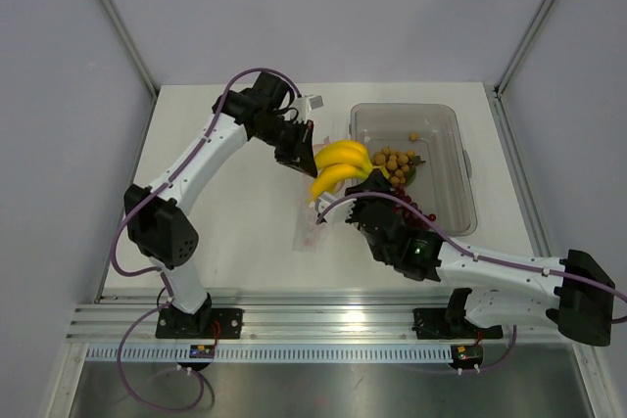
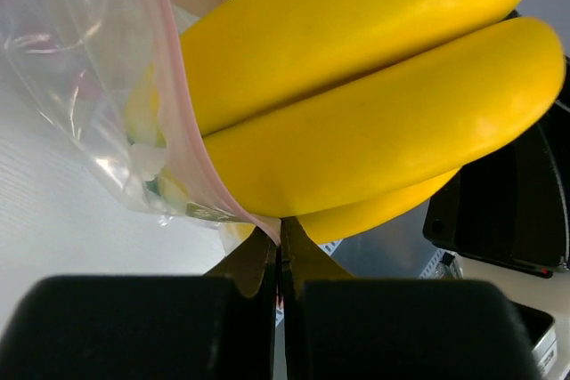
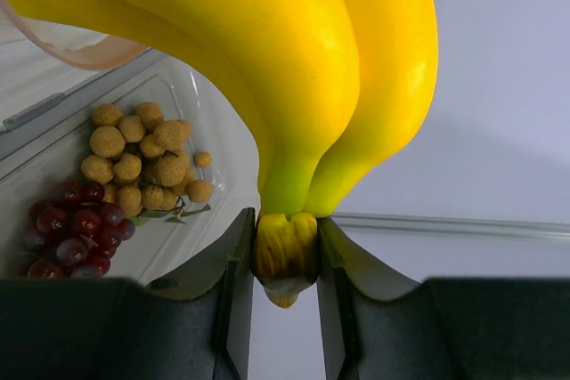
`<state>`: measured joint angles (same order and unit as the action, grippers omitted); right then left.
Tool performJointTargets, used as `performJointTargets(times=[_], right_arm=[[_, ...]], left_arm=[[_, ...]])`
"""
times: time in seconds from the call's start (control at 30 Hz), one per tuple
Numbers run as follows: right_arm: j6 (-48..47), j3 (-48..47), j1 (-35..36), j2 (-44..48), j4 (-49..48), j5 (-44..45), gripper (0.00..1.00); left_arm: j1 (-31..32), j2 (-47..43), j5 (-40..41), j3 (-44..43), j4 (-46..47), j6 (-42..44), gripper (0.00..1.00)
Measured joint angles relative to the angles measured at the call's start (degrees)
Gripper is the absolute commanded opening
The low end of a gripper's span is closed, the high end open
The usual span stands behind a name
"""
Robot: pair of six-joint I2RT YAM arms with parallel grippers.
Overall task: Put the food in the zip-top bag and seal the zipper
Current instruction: Place the fake fruit in the zipper food storage bag.
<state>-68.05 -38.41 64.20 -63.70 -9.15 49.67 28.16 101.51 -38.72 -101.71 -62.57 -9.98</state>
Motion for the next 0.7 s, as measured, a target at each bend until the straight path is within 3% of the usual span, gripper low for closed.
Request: performJointTargets(times=[0.4,0.7], right_arm=[[1.99,-3.87,0.00,-3.85,6.10,-2.75,0.00],[6.64,-10.69,-0.02,-3.89,19.17,-4.92,0.00]], left_arm=[[-0.13,0.02,-3.91,-2.54,-0.26,0.31,0.00],[-0.13,0.00,-6.34,-2.54,0.57,-0.42,0.00]])
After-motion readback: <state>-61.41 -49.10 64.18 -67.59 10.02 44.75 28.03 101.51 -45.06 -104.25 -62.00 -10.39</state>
